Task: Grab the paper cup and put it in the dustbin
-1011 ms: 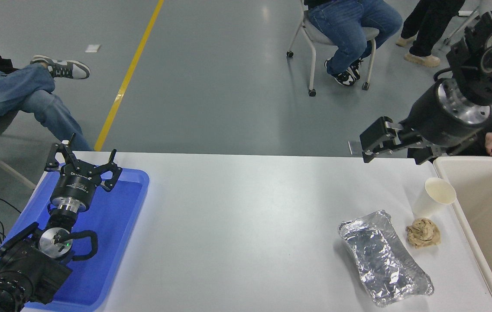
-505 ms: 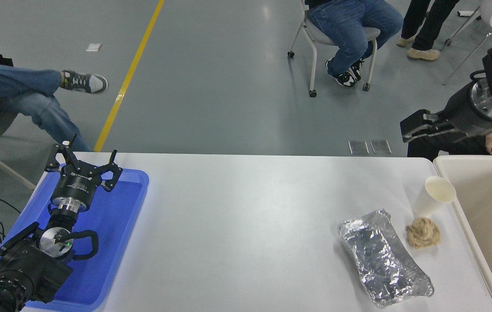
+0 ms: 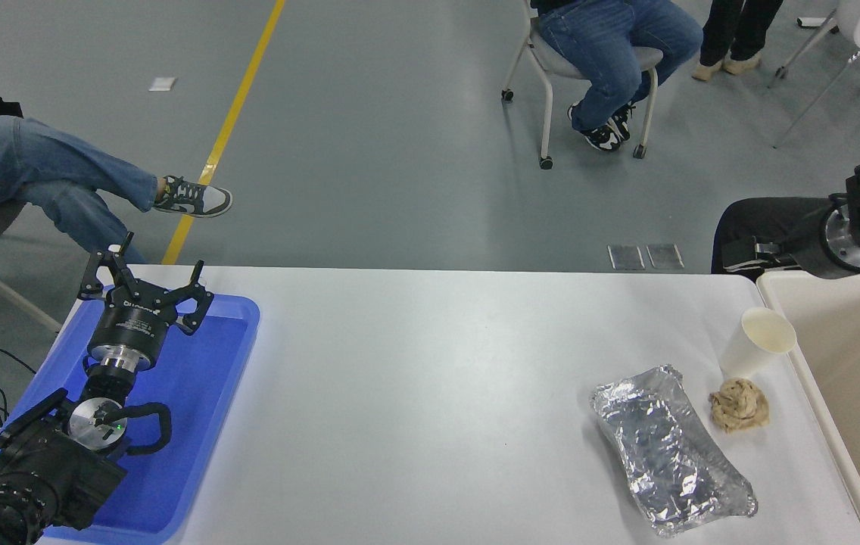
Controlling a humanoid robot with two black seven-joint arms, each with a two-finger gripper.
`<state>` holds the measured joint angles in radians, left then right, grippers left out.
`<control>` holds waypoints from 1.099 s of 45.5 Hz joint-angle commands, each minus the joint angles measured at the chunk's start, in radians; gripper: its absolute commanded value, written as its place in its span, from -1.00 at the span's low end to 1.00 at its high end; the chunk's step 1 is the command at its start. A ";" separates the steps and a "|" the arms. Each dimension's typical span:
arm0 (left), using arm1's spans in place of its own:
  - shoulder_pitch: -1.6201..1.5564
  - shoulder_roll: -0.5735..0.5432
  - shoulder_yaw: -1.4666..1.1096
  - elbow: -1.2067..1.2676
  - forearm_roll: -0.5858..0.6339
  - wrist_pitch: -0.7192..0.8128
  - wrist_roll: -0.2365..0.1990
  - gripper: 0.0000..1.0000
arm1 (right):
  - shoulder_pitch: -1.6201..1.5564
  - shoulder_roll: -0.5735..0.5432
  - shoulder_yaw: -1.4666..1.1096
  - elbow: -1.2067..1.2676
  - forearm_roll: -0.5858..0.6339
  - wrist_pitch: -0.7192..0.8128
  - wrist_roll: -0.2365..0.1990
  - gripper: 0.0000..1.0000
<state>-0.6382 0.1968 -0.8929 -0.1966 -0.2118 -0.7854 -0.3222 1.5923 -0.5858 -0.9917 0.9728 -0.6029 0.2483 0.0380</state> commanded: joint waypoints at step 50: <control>0.002 0.001 -0.001 0.002 0.000 0.000 -0.002 1.00 | -0.552 0.006 0.441 -0.430 -0.193 -0.104 -0.001 0.95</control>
<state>-0.6365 0.1979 -0.8930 -0.1956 -0.2116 -0.7854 -0.3226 1.0794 -0.5947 -0.5848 0.5749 -0.7894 0.1496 0.0368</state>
